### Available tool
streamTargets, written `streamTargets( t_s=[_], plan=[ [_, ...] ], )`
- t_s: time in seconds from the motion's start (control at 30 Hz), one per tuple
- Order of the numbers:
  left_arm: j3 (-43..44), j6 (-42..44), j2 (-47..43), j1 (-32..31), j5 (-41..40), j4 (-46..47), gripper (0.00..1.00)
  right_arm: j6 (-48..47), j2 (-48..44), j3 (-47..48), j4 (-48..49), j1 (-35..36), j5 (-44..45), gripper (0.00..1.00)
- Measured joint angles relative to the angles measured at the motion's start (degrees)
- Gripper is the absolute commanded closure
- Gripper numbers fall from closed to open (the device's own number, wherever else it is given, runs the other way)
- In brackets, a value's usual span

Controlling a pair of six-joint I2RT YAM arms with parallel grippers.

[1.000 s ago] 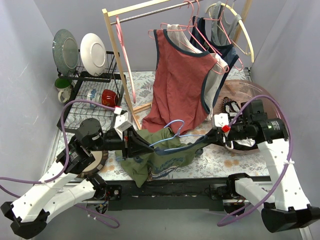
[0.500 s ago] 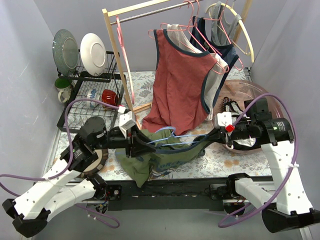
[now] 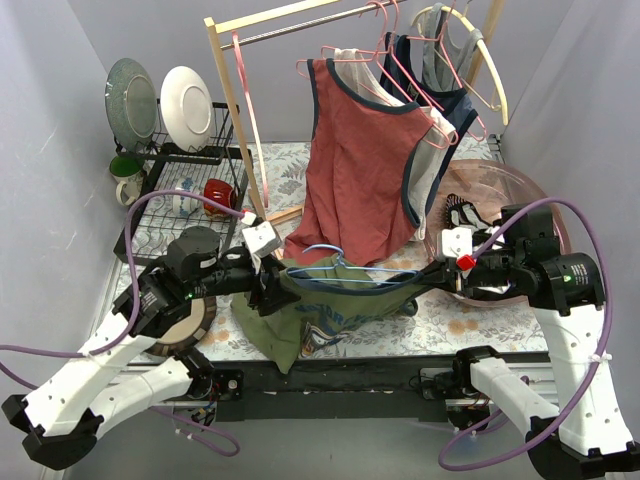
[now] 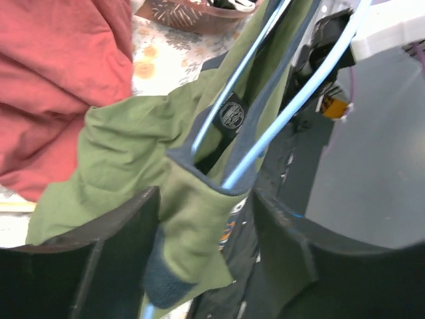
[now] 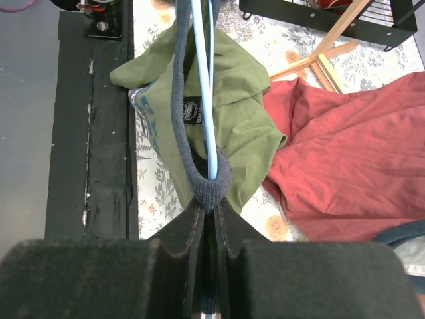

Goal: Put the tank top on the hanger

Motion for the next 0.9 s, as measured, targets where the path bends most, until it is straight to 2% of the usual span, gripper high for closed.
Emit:
streamTargets(
  t_s=[0.03, 0.07, 0.17, 0.27, 0.37, 0.67, 0.83, 0.9],
  plan=[
    [-0.02, 0.55, -0.31, 0.00, -0.46, -0.46, 0.55, 0.09, 0.00, 0.00, -0.02, 0.00, 0.00, 0.99],
    [-0.02, 0.92, -0.55, 0.00, -0.61, -0.63, 0.69, 0.11, 0.07, 0.00, -0.07, 0.00, -0.04, 0.99],
    [-0.04, 1.86, -0.59, 0.00, -0.48, -0.33, 1.00, -0.31, 0.55, 0.00, -0.61, 0.00, -0.59, 0.99],
    [-0.09, 2.93, 0.46, -0.15, 2.12, -0.09, 1.00, -0.35, 1.70, 0.00, -1.20, -0.24, -0.81, 0.99],
    [-0.46, 3.30, 1.88, -0.02, 4.20, -0.04, 1.00, -0.33, 3.15, 0.00, -1.70, -0.42, -0.81, 0.86],
    [-5.57, 0.37, 1.73, 0.31, 7.65, 5.97, 1.00, 0.28, 7.37, 0.00, -1.49, 0.07, -4.46, 0.66],
    [-5.97, -0.92, 2.19, -0.17, 8.96, 8.96, 1.00, 1.07, 9.33, 0.00, -1.16, 1.92, -8.76, 0.66],
    [-5.99, -1.22, 2.16, -0.17, 9.25, 9.68, 1.00, 1.57, 9.88, 0.00, -0.79, 2.27, -9.60, 0.77]
  ],
)
